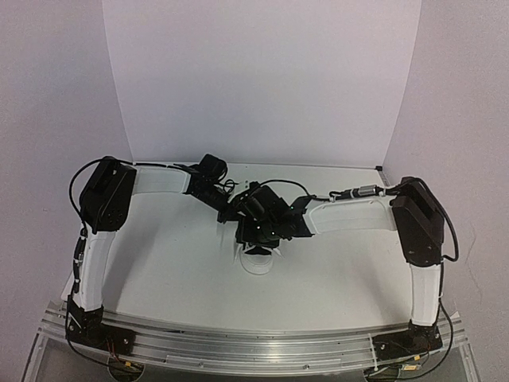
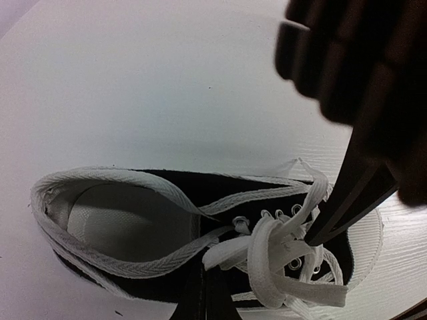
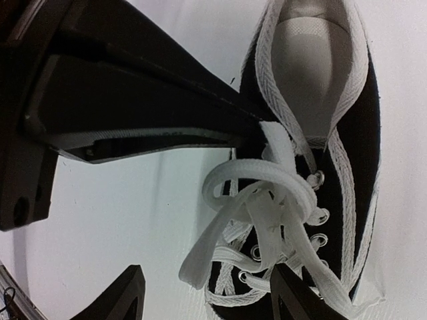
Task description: Tie the shoes
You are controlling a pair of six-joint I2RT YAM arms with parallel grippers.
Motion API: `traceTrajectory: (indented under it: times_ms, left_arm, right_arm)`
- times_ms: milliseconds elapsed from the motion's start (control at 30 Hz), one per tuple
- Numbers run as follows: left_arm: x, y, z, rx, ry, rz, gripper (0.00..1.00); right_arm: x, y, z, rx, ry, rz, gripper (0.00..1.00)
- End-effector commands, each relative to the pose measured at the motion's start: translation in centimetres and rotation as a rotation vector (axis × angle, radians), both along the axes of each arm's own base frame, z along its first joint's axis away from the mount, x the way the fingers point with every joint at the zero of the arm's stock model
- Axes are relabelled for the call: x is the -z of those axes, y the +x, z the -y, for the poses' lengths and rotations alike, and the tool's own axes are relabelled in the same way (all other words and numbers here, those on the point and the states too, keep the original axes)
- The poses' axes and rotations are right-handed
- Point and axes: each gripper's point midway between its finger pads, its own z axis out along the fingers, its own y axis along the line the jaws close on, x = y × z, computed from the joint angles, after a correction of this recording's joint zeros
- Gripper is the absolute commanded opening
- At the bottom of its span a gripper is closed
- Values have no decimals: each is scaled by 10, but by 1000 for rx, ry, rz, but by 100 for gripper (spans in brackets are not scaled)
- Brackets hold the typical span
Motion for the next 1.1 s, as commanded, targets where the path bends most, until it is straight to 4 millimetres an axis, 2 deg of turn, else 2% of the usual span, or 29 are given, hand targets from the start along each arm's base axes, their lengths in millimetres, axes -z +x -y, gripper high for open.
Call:
traceTrajectory:
  times_ms: [0,133,333,500,633,733,933,1067]
  left_arm:
    - [-30,6,5,-1,-47,46,0]
    - [-29,5,5,0,-46,44,0]
    - [-32,6,5,-1,-48,49,0]
    - [-32,6,5,-1,-48,48,0]
    - [-33,6,5,-2,-49,48,0]
    - [-36,8,5,-8,-51,54,0]
    - [-47,26,4,-42,-63,103,0]
    - [-50,33,6,-43,-69,139,0]
  right_arm:
    - [-1,8,3,38,-31,19,61]
    - [2,11,4,41,-46,27,52]
    - [11,12,6,44,-69,28,47]
    - [13,15,7,46,-86,40,36]
    - [12,15,8,44,-88,43,13]
    - [12,14,10,48,-89,42,1]
    - [2,7,14,34,-72,37,0]
    - [4,-11,15,-7,-29,-30,0]
